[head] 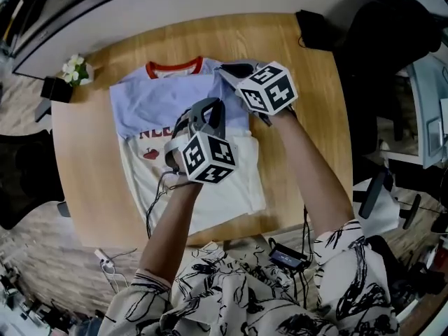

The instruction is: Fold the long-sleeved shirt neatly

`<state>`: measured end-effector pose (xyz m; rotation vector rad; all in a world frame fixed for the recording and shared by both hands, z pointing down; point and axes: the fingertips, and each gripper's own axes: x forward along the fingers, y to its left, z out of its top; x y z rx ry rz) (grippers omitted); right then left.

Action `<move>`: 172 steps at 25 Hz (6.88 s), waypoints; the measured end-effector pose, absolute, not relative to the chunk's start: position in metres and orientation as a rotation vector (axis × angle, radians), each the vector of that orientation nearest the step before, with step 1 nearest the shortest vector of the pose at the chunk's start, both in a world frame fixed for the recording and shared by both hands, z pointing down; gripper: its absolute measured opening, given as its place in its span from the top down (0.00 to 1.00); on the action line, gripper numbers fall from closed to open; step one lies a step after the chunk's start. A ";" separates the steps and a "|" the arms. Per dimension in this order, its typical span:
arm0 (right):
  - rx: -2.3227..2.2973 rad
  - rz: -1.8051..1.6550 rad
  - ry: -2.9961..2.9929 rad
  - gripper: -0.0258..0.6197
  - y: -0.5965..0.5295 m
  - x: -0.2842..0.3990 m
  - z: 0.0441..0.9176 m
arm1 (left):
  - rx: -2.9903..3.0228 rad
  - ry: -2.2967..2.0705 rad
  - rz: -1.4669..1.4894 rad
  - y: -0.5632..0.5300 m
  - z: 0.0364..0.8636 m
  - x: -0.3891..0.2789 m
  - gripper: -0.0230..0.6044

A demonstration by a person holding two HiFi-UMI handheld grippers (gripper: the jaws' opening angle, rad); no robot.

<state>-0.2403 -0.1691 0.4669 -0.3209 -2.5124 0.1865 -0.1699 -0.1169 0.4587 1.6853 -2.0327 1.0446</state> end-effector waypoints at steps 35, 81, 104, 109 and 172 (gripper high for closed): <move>0.107 0.251 -2.811 0.63 -0.154 0.002 0.391 | 1.567 -2.211 0.628 0.089 0.398 -0.123 0.52; 0.190 0.013 -2.333 0.57 0.035 0.122 0.582 | 1.014 -2.076 0.372 0.412 0.592 -0.047 0.92; -0.106 -0.656 -2.090 0.90 0.041 0.114 0.573 | 1.043 -2.073 0.471 0.411 0.592 -0.049 0.92; 0.228 0.167 -2.445 0.90 0.010 0.143 0.542 | 1.024 -2.094 0.362 0.423 0.578 -0.057 0.92; 0.398 0.445 -2.691 0.91 -0.237 -0.177 0.437 | 1.178 -2.354 0.437 0.153 0.440 -0.465 0.92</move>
